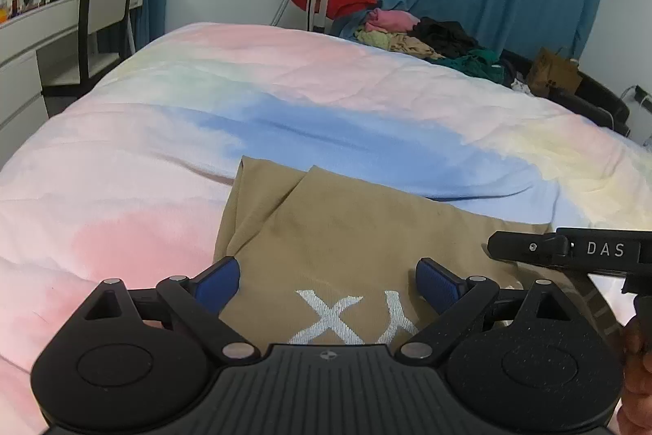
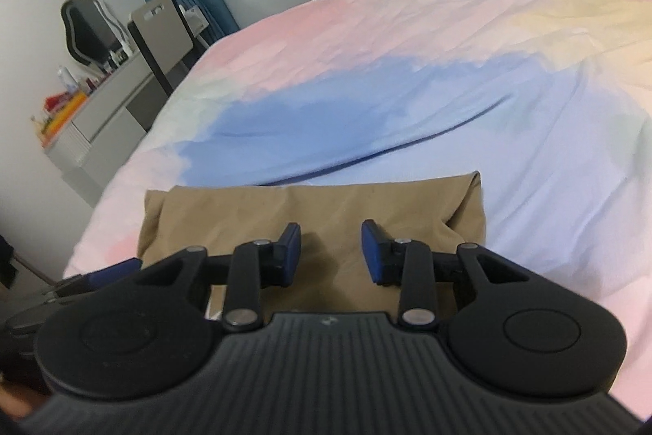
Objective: Fold clothes
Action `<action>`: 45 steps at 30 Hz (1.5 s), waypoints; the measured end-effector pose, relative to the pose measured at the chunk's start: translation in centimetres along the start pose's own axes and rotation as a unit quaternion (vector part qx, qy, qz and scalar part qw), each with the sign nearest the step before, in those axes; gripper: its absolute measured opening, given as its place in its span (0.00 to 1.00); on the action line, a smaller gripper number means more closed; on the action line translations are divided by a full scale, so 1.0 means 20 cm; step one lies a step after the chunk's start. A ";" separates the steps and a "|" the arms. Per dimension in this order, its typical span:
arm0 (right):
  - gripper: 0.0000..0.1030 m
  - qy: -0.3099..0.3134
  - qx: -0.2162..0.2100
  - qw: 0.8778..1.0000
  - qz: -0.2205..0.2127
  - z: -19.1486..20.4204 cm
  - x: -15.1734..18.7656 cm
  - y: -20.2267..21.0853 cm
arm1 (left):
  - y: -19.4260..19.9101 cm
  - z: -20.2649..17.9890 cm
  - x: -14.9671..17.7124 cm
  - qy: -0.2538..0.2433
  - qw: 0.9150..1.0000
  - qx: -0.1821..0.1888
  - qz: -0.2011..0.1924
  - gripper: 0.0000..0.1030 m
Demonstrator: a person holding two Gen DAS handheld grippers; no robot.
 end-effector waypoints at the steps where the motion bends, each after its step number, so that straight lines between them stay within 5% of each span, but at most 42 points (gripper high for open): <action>1: 0.34 0.002 0.003 1.000 -0.003 0.00 0.00 0.01 | 0.01 0.00 0.00 -0.001 1.000 -0.001 -0.001 0.92; 8: 0.37 0.032 0.016 0.998 -0.042 0.07 0.03 0.23 | 0.18 -0.06 0.00 -0.004 1.000 0.017 -0.026 0.90; 12: 0.37 0.056 0.021 0.996 -0.067 0.11 0.07 0.36 | 0.30 -0.08 0.04 -0.031 0.999 -0.004 -0.040 0.90; 20: 0.35 0.080 0.052 0.995 -0.029 0.10 0.25 0.22 | 0.27 0.01 0.17 0.045 0.999 -0.013 0.006 0.90; 26: 0.35 0.080 0.053 0.995 -0.028 0.09 0.26 0.22 | 0.43 -0.01 0.23 0.104 0.994 0.016 0.004 0.90; 32: 0.35 0.079 0.053 0.995 -0.025 0.09 0.26 0.22 | 0.62 -0.03 0.36 0.205 0.975 0.086 -0.023 0.90; 36: 0.35 0.077 0.052 0.995 -0.024 0.09 0.26 0.22 | 0.51 -0.01 0.39 0.259 0.958 0.123 -0.005 0.90; 39: 0.35 0.079 0.052 0.995 -0.024 0.10 0.27 0.22 | 0.39 0.04 0.43 0.320 0.937 0.142 0.006 0.89; 45: 0.35 0.083 0.055 0.995 -0.026 0.11 0.27 0.22 | 0.31 0.14 0.38 0.376 0.913 0.149 -0.041 0.82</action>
Point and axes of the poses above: each gripper's, at about its wrist camera, not at the fingertips, and y roughly against the way its jaws point, z to its left, x to its underside, the point moved 10 cm from there along -y, roughly the way its jaws point, and after that the axes turned 14 degrees about x, right-handed, at the moved point
